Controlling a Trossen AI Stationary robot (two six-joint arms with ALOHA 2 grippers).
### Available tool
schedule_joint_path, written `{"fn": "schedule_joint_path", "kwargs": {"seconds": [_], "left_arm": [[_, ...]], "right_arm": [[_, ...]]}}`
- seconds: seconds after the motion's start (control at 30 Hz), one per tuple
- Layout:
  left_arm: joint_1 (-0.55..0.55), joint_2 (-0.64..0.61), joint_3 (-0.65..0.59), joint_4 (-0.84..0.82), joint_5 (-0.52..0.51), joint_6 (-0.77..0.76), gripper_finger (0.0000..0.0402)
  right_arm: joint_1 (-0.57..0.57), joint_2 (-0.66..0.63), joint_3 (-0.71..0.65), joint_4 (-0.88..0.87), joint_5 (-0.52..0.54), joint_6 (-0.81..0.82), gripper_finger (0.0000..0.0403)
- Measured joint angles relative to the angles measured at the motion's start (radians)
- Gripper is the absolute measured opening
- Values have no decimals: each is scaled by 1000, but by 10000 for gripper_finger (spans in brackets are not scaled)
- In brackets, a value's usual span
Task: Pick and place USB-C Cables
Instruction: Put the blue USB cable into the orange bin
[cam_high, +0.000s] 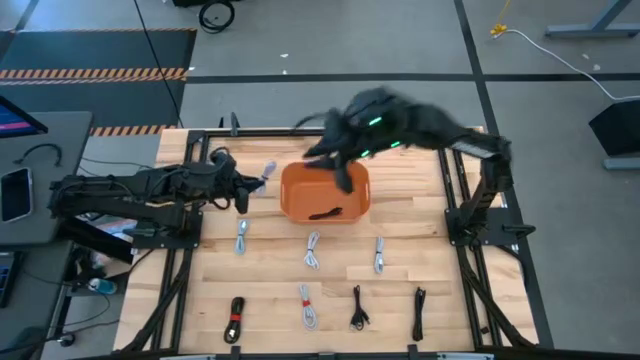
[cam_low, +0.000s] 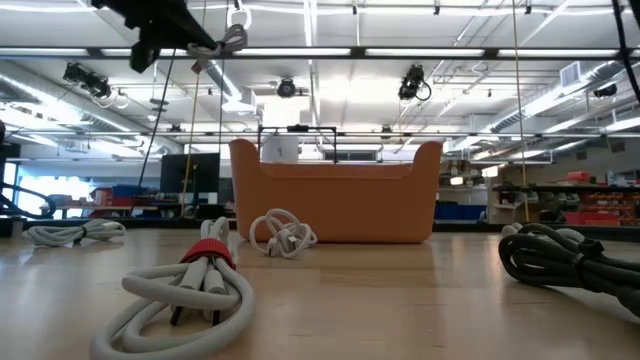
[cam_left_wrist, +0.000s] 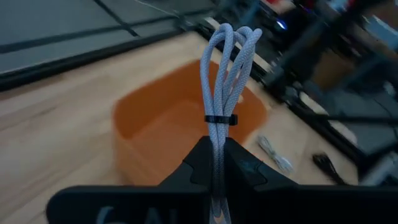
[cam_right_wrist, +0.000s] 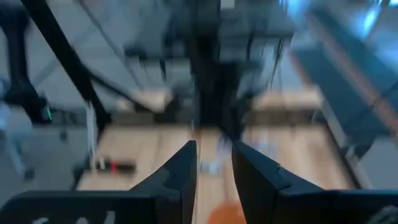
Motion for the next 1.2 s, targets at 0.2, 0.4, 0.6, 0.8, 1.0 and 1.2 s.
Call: {"fn": "schedule_joint_path", "kwargs": {"seconds": [0.2,0.4,0.6,0.8,1.0,1.2], "left_arm": [[73,167,38,148,236,116,22],[144,395,289,-15,383,352,22],[196,666,647,-240,393,602,22],[246,912,942,-412,411,676,22],[275,1081,1040,-522,430,685,22],[277,1158,1034,-595,442,706,22]], "right_arm": [[3,-114,88,8,-1,-1,107],[26,-213,88,3,-4,1,107],[50,-280,88,-25,-7,-7,107],[51,-330,87,-111,-7,-17,107],[51,-376,87,-189,-8,-89,107],[44,-415,87,-215,-4,-123,107]]}}
